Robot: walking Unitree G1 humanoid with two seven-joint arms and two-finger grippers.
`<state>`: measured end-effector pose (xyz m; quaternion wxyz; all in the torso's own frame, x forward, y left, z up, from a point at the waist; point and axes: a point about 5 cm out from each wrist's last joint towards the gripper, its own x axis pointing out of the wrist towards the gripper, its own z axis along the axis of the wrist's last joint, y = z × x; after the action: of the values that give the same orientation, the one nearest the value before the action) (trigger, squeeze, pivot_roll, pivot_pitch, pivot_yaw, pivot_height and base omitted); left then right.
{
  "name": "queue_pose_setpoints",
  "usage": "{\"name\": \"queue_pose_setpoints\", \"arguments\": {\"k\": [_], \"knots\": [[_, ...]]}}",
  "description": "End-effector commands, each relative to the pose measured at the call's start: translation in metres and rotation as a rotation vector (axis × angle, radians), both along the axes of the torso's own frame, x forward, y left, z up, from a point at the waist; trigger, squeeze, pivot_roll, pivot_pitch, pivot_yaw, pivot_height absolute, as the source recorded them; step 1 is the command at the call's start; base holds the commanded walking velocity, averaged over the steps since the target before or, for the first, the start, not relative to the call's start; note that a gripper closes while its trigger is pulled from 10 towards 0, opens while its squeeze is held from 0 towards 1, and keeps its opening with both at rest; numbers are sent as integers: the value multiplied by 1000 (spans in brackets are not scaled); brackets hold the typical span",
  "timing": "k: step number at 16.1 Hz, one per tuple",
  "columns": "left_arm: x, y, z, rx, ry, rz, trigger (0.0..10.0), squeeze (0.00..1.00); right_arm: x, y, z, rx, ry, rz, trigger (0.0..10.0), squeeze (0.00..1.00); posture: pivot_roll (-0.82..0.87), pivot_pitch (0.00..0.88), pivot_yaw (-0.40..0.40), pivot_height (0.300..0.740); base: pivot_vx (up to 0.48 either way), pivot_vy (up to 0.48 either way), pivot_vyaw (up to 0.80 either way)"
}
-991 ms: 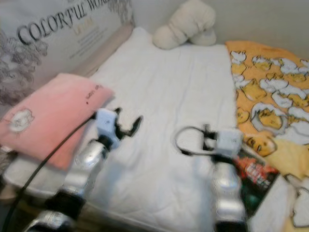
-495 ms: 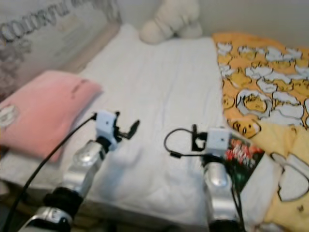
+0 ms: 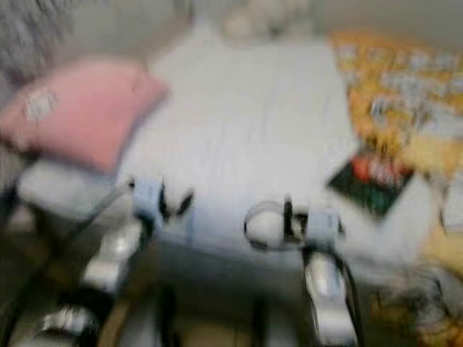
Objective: Clean up the room
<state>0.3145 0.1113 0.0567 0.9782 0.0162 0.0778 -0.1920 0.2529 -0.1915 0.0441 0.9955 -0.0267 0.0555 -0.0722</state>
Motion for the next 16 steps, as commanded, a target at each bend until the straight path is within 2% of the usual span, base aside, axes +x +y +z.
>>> {"name": "queue_pose_setpoints", "arguments": {"k": [1, 3, 7, 9, 11, 16], "knots": [[0, -2, 3, -8, -24, -19, 10000, 0, 10, 4, 11, -9, -49, 18, 10000, 0, 24, 0, -12, 605, 0, 0, 0], [0, -10, 12, -36, -80, -58, 10000, 0, 13, 8, 12, -32, -51, 41, 10000, 0, 29, 0, -16, 605, 0, -452, -381], [1, -9, 20, -65, -134, -43, 10000, 0, 14, 7, 20, -74, -103, 51, 10000, 0, 26, 0, -17, 605, 81, -414, -763], [-2, -9, 21, -86, -150, -40, 10000, 0, 13, 8, 24, -101, -130, 51, 10000, 0, 21, 0, -15, 605, 0, 0, 0], [-6, -11, 17, -96, -136, -58, 10000, 0, 11, 10, 21, -54, -118, 64, 10000, 0, 19, 0, -13, 605, 0, 0, -241], [-7, -10, 17, -93, -137, -60, 10000, 0, 13, 12, 25, -71, -139, 78, 10000, 0, 22, 0, -16, 639, 0, 0, 0]]}}
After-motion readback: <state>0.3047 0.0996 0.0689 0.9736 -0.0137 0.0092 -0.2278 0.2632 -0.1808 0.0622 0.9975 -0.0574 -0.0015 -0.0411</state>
